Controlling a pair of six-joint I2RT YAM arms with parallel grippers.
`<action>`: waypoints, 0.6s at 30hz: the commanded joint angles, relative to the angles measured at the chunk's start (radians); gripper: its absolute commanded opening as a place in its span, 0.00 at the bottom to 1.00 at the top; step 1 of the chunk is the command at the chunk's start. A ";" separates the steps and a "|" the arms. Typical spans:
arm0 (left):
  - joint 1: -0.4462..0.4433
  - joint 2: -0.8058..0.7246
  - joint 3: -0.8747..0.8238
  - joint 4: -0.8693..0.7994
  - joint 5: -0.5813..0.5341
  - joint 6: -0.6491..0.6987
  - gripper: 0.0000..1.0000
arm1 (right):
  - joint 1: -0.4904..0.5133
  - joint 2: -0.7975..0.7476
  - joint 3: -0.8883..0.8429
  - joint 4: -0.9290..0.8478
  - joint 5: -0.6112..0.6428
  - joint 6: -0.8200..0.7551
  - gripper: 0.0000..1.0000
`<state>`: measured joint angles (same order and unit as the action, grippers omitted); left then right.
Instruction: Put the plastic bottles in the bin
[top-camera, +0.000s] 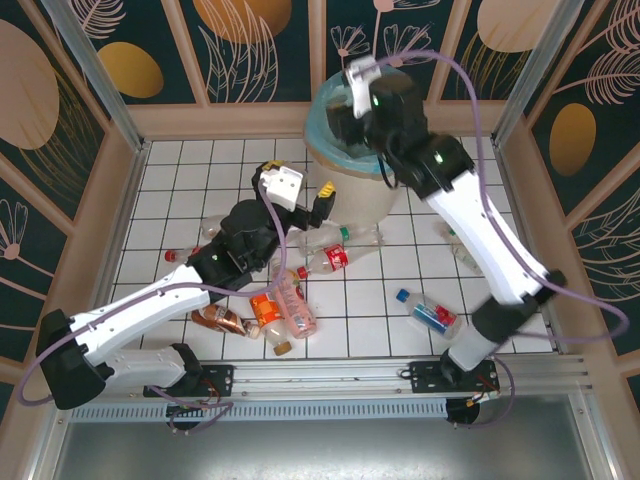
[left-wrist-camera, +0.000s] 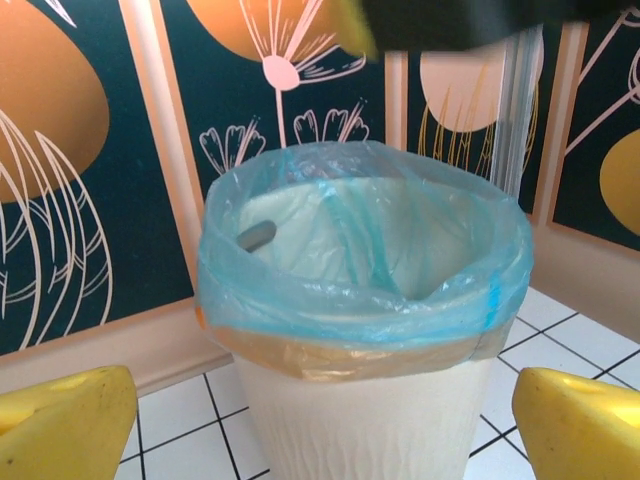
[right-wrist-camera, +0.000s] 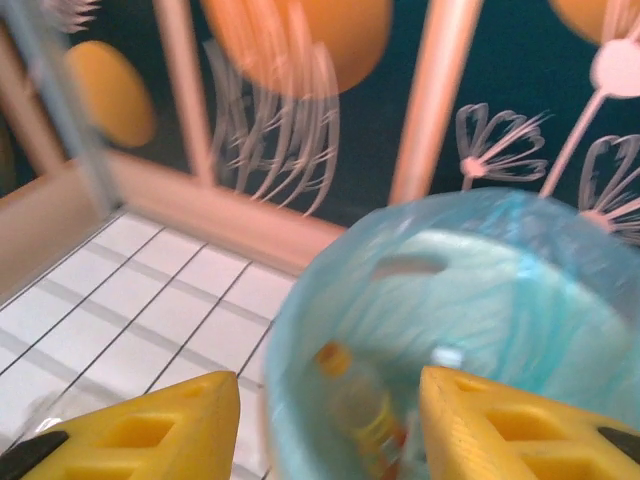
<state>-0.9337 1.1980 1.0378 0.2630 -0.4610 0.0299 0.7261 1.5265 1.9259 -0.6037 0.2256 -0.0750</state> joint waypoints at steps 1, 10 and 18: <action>0.006 -0.045 0.064 -0.123 0.011 -0.113 0.95 | 0.034 -0.187 -0.248 0.163 -0.109 0.094 0.48; 0.006 -0.271 -0.016 -0.597 0.058 -0.513 0.91 | 0.110 -0.405 -0.639 0.193 -0.206 0.315 0.46; 0.007 -0.468 -0.194 -0.910 0.022 -0.773 0.90 | 0.185 -0.279 -0.746 0.218 -0.320 0.211 0.46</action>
<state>-0.9329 0.7502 0.8867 -0.4603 -0.4263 -0.5980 0.8848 1.2095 1.2045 -0.4419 -0.0269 0.1852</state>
